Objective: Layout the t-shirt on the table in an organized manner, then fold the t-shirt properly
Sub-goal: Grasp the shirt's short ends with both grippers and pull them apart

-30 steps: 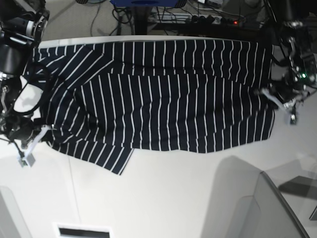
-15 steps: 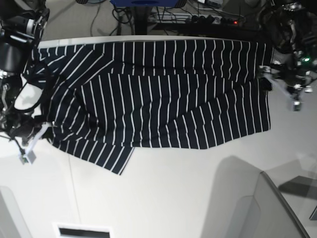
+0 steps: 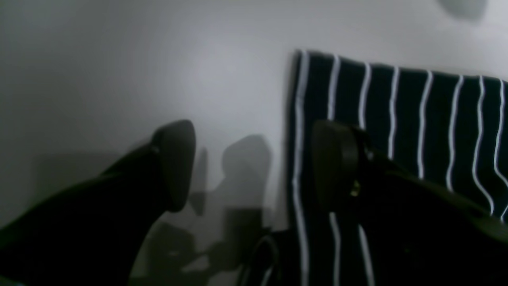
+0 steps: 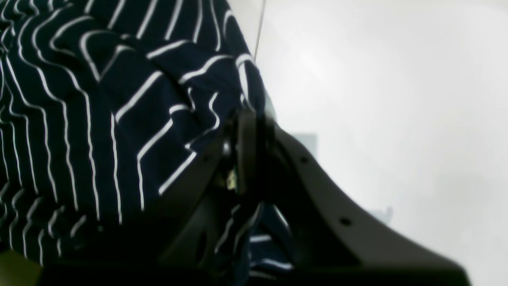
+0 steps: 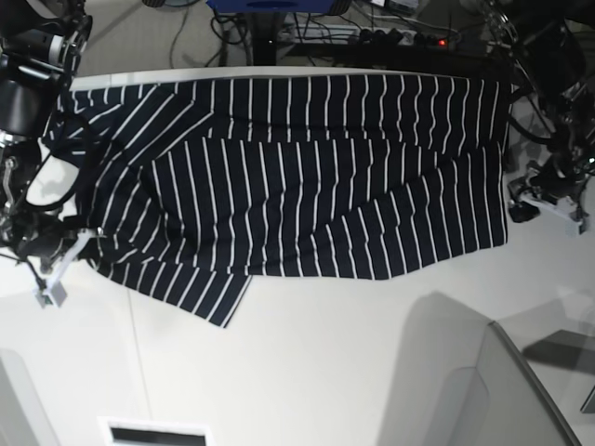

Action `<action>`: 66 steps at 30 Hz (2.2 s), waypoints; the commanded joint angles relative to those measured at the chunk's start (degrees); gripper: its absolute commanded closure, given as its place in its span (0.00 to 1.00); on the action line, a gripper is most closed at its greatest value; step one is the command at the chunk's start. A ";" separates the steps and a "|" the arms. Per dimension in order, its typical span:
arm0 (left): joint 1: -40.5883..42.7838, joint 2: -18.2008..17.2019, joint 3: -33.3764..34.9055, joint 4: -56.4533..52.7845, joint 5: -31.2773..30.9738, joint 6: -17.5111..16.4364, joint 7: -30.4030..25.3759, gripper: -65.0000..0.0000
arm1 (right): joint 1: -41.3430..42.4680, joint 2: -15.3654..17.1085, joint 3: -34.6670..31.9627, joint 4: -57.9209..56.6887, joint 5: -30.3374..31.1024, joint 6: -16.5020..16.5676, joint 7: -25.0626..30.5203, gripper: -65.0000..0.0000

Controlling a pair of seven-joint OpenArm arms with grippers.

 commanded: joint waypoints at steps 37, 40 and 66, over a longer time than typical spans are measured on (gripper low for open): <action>-15.17 -2.03 10.73 -27.85 5.63 3.34 -18.45 0.96 | 1.33 1.96 0.15 -6.50 0.46 4.84 6.00 0.99; -15.52 -2.03 10.64 -27.77 5.71 3.34 -18.45 1.00 | 1.33 1.88 0.07 -6.86 0.37 4.84 6.35 0.99; -19.21 -2.03 10.73 -3.68 5.36 2.99 -5.44 1.00 | 4.06 4.95 -5.91 -8.97 0.37 4.84 32.55 0.99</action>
